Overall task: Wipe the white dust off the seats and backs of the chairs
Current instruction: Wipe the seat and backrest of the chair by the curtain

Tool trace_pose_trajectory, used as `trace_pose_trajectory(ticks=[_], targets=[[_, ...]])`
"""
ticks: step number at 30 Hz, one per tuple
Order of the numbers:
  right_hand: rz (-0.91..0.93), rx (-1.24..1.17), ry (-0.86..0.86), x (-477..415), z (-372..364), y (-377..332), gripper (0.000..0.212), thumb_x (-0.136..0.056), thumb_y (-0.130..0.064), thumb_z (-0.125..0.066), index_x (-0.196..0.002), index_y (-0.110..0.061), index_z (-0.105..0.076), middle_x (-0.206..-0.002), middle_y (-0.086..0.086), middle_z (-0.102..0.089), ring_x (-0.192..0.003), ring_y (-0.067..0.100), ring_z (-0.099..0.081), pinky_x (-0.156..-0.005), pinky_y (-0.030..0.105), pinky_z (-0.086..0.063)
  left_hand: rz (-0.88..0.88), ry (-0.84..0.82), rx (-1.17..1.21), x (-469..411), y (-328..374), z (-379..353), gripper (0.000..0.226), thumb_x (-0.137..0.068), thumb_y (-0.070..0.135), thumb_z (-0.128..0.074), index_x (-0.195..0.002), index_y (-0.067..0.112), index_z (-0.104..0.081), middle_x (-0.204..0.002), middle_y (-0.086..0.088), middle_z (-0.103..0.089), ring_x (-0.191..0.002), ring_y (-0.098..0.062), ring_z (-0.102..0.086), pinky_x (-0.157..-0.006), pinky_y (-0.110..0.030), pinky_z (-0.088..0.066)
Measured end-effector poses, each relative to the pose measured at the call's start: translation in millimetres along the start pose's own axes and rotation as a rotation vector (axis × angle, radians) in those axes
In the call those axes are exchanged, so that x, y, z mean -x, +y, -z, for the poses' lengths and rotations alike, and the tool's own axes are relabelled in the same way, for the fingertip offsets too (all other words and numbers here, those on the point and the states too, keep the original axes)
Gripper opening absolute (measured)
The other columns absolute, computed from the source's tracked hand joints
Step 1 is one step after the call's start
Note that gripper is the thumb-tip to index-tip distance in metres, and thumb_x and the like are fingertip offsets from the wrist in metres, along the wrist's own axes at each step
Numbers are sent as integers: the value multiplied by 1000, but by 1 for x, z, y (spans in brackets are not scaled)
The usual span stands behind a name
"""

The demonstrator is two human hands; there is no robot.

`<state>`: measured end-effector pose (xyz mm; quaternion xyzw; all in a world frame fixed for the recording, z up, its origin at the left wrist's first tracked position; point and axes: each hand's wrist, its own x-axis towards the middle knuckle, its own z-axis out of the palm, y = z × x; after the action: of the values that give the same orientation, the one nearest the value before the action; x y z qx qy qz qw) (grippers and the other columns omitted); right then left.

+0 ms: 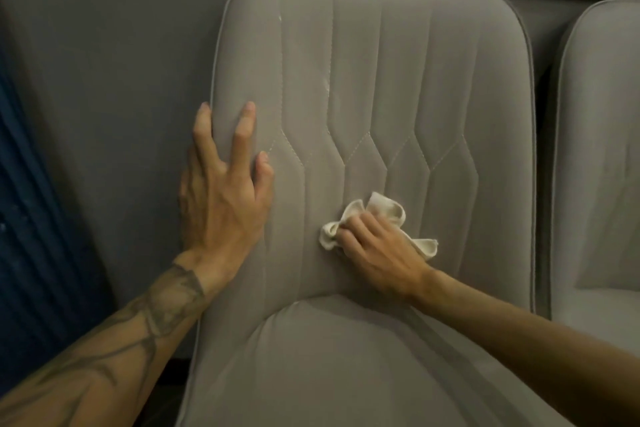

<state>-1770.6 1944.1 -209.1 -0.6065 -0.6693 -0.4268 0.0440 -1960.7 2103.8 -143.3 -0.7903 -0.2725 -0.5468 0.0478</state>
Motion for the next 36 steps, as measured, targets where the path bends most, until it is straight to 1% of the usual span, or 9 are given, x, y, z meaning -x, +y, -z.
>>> trace_pose_trajectory(ticks=[2,7,12,14,17,20,25,32,36], targets=[[23,-10,-18,-8,5,12,21,-106,-21,-47,-109,-6,-62,-101,12,-58,-84,29,-51,-76,45,-47,-3,-2,5,0,-1,0,58,-106,32,-48,-160,29,-30,-160,-25,-27,-127,-46,-47,-82,-59,-54],[-300,-88,182,-18,-3,3,18,-106,-23,-48,-104,-7,-54,-100,13,-51,-83,28,-43,-76,45,-40,-4,19,-8,0,-2,-3,56,-106,33,-47,-160,29,-31,-160,-24,-28,-128,-45,-47,-83,-58,-55],[275,-19,-39,23,-19,-14,12,-99,-18,-56,-94,-9,-60,-98,13,-60,-86,30,-54,-78,40,-39,-1,17,-6,-1,-2,-2,55,-107,34,-44,-160,29,-31,-160,-24,-29,-131,-45,-46,-88,-57,-54],[322,48,-70,13,-12,3,12,-96,-19,-59,-101,-9,-64,-103,11,-63,-87,30,-58,-80,40,-45,3,9,-1,0,-1,-1,56,-106,33,-45,-160,28,-31,-160,-25,-28,-130,-46,-47,-88,-57,-54],[-69,40,117,-29,6,33,17,-100,-20,-56,-110,-6,-56,-106,17,-58,-88,34,-55,-85,50,-45,0,11,8,0,0,-1,56,-106,32,-47,-160,28,-32,-160,-25,-28,-129,-47,-48,-89,-58,-53],[-419,-76,351,-57,14,30,21,-106,-28,-47,-102,-9,-54,-100,11,-51,-84,26,-44,-77,42,-38,4,17,14,-1,-1,-2,56,-106,33,-45,-160,28,-32,-160,-25,-28,-129,-47,-48,-89,-58,-53],[-268,-166,225,-35,2,0,25,-106,-29,-48,-101,-7,-60,-100,10,-55,-84,24,-47,-79,43,-43,6,10,22,-1,1,0,55,-106,33,-45,-160,27,-33,-161,-25,-28,-128,-46,-49,-89,-57,-53],[-611,-41,591,-139,47,75,23,-106,-27,-45,-95,-8,-53,-97,13,-54,-86,26,-47,-78,41,-41,2,1,28,0,0,0,57,-107,32,-47,-161,28,-31,-161,-25,-27,-129,-46,-48,-89,-57,-54],[-544,-92,490,-122,32,40,26,-108,-27,-42,-99,-6,-54,-100,14,-53,-88,27,-48,-79,42,-42,1,-1,28,1,1,-1,57,-106,33,-48,-161,29,-30,-162,-24,-26,-129,-46,-48,-90,-57,-53]])
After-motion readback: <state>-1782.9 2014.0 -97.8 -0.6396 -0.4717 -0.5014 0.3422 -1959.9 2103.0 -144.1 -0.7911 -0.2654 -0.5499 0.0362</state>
